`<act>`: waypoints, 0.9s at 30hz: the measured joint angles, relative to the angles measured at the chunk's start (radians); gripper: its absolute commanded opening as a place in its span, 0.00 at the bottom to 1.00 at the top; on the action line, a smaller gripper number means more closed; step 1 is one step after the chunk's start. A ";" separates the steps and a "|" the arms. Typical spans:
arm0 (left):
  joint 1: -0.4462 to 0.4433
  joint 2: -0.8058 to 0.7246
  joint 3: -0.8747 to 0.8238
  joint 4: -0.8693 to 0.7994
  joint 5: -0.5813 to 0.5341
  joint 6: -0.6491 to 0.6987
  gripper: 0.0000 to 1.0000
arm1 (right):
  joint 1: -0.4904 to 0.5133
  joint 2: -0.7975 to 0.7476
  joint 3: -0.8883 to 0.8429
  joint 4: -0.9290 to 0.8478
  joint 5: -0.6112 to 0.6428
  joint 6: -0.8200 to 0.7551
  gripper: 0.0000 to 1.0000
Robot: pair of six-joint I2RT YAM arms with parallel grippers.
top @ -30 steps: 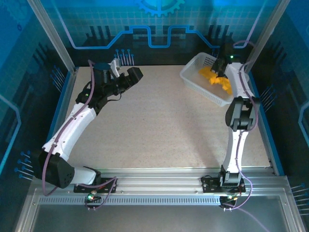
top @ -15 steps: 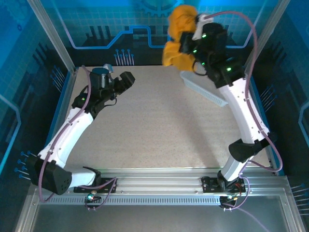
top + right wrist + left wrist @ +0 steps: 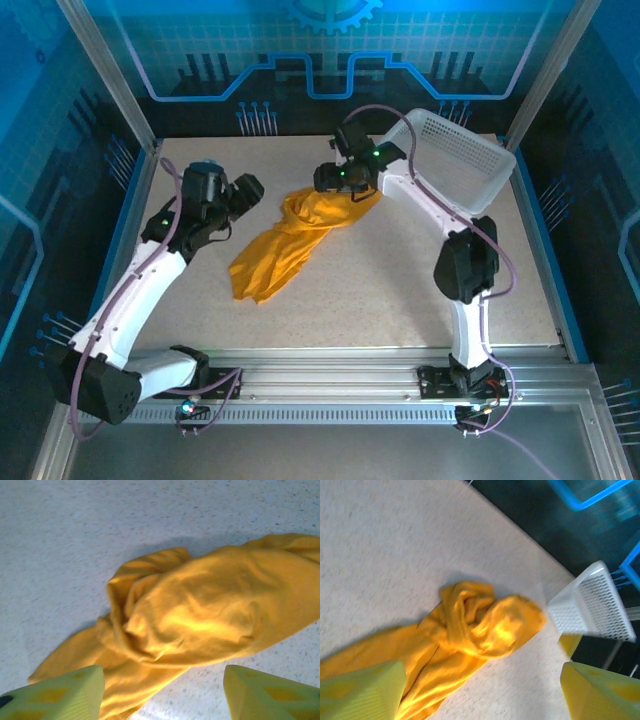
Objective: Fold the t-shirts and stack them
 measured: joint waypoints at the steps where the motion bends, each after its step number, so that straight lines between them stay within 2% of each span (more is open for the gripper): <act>1: 0.000 0.000 -0.021 -0.006 0.014 -0.007 0.77 | -0.017 0.042 0.034 -0.001 0.001 -0.002 0.61; 8: 0.000 -0.032 -0.094 -0.013 0.078 -0.054 0.76 | -0.082 0.372 0.338 -0.034 0.097 0.045 0.61; 11: 0.000 -0.078 -0.119 -0.013 0.097 -0.059 0.76 | -0.106 0.463 0.398 -0.034 0.144 0.085 0.61; 15: 0.000 -0.116 -0.144 -0.011 0.138 -0.058 0.73 | -0.164 0.497 0.404 -0.044 0.184 0.151 0.57; 20: 0.000 -0.114 -0.202 0.001 0.224 -0.052 0.58 | -0.272 0.496 0.405 -0.039 0.196 0.182 0.52; 23: -0.006 -0.071 -0.220 0.009 0.267 -0.051 0.54 | -0.307 0.494 0.405 -0.038 0.215 0.176 0.50; 27: -0.036 0.034 -0.216 0.043 0.287 -0.050 0.50 | -0.306 0.468 0.385 -0.039 0.237 0.175 0.49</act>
